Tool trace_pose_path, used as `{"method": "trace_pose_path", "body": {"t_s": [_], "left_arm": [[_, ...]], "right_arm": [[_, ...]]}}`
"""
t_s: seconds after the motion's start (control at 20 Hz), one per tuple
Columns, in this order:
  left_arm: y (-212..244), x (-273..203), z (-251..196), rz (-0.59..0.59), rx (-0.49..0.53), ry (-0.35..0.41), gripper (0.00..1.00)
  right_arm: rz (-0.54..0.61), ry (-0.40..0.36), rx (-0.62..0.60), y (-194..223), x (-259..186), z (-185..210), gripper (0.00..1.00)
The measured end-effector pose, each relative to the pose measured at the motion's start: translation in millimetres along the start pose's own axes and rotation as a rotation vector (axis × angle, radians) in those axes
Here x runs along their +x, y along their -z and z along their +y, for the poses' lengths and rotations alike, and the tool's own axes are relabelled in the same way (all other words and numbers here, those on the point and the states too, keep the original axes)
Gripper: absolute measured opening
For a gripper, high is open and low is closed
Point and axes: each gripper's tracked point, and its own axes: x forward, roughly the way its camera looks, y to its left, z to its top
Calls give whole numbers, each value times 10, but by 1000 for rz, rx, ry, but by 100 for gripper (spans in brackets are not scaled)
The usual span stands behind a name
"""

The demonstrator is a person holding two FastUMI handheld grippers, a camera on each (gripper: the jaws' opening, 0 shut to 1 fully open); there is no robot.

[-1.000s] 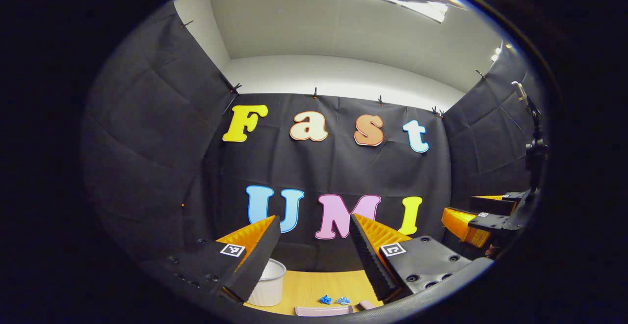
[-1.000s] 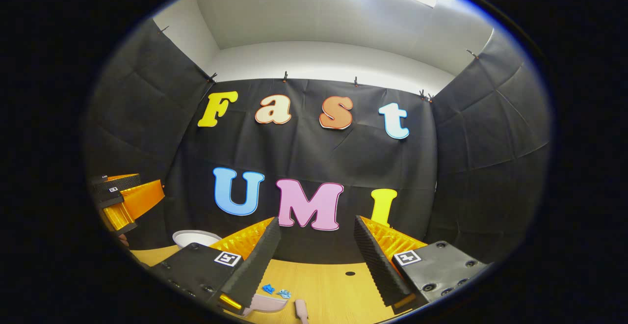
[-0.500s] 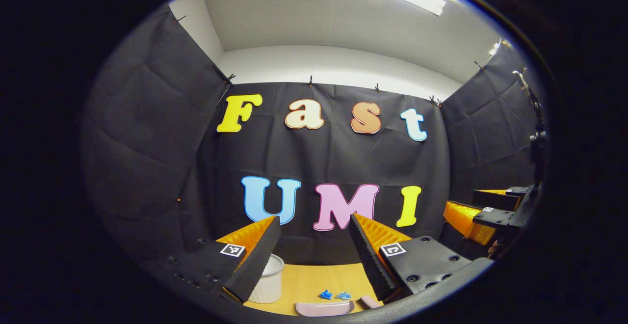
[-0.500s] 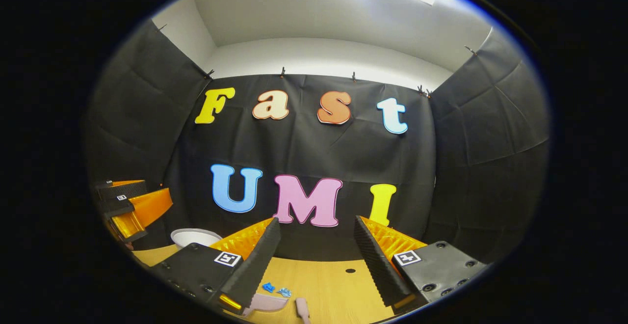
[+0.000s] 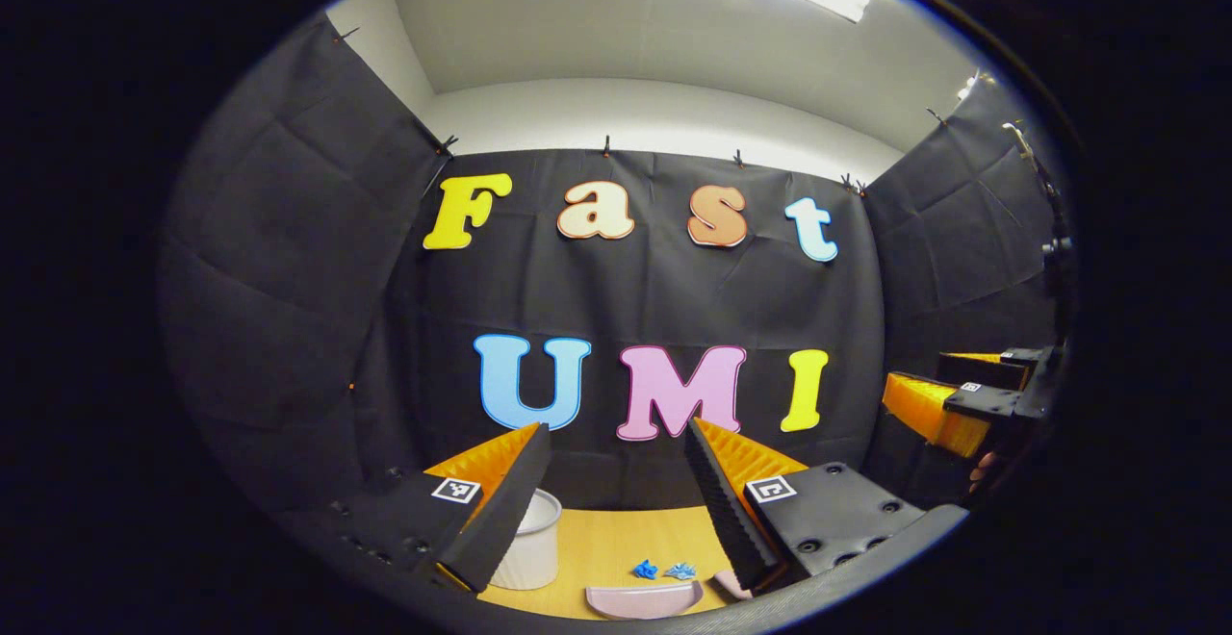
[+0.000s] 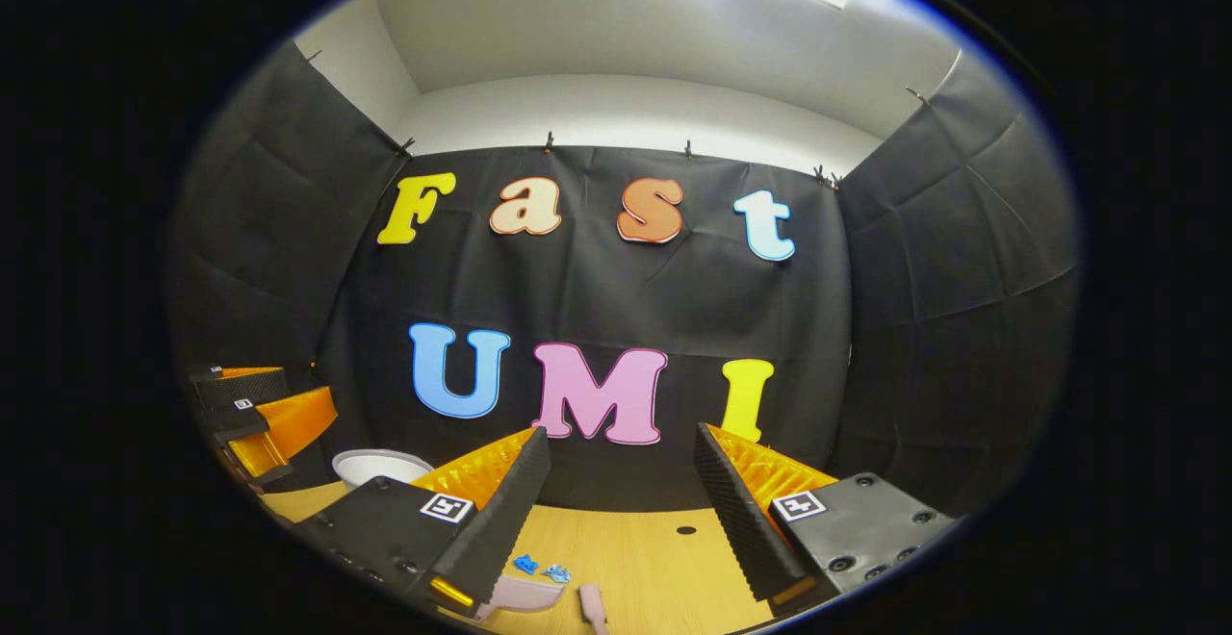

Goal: Pick up the small broom and dustpan from the desktop, sweep the trash into the dustpan with the broom, and then empty the trash into the garbage bin.

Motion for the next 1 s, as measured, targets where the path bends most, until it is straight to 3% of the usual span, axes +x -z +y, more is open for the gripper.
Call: {"method": "trace_pose_path", "body": {"t_s": [0.2,0.25,0.3,0.4,0.55,0.65,0.7,0.85,0.9,0.95,1.0], "left_arm": [[128,-22,124,40,-49,-11,84],[162,-33,140,45,-49,-11,82],[175,-30,142,49,-43,-7,82],[257,-3,117,74,-35,7,82],[621,98,-208,244,-167,135,83],[1047,204,-214,395,-187,136,84],[1578,372,-248,585,-208,130,83],[2537,498,-528,989,-315,130,83],[2896,330,-651,1251,-443,142,83],[3113,230,-691,1479,-556,91,84],[3165,197,-669,1619,-551,54,85]], "right_arm": [[45,43,10,120,24,-164,92],[47,45,11,132,28,-149,96],[49,41,9,138,34,-122,92],[59,19,9,201,84,-30,94],[163,-39,82,552,240,104,96],[284,-51,145,927,358,101,92],[449,-39,196,1491,590,37,96],[845,-71,303,2680,613,169,96],[1093,-91,371,3476,542,308,96],[1319,-119,391,3969,338,444,96],[1535,-137,397,4371,80,550,89]]}}
